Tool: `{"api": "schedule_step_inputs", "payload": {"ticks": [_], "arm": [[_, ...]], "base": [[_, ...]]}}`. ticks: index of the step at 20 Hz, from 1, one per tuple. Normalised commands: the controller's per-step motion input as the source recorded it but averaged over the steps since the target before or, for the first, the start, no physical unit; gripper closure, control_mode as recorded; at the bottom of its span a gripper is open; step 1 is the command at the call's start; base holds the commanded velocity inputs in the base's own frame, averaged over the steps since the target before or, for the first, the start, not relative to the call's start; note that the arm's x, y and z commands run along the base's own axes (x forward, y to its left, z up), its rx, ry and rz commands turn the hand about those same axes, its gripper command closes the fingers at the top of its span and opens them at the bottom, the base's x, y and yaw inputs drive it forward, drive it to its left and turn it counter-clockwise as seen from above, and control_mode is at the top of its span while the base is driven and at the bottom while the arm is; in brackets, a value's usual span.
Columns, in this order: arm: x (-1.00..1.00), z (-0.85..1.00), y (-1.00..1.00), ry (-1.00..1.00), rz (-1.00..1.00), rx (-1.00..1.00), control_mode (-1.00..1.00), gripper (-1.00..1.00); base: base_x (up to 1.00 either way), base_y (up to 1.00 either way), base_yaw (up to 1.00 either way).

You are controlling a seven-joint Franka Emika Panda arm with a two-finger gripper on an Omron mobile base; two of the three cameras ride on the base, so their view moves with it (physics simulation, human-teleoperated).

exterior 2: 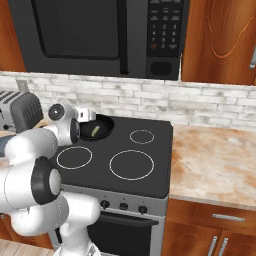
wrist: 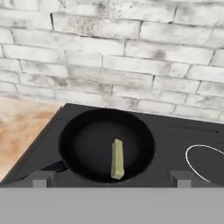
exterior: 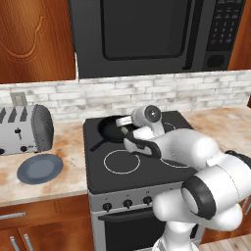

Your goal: Pick up the butter stick and place it in the pan. Then turn on the burner for the pan.

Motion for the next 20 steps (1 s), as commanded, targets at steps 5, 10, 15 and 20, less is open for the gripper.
{"api": "schedule_step_inputs", "payload": {"ticks": [5,10,15,20], "arm": [[-0.69,0.21,0.0,-0.21,0.0,0.06,-1.0,-1.0],[-0.69,0.32,0.0,-0.18,0.0,0.06,-1.0,-1.0],[-0.52,0.3,0.0,-0.14,0.0,0.03,-1.0,-1.0],[-0.42,0.18,0.01,-0.11,0.0,0.01,-1.0,-1.0]], "base": [[0.0,0.0,0.0],[0.0,0.0,0.0],[0.0,0.0,0.0],[0.0,0.0,0.0]]}}
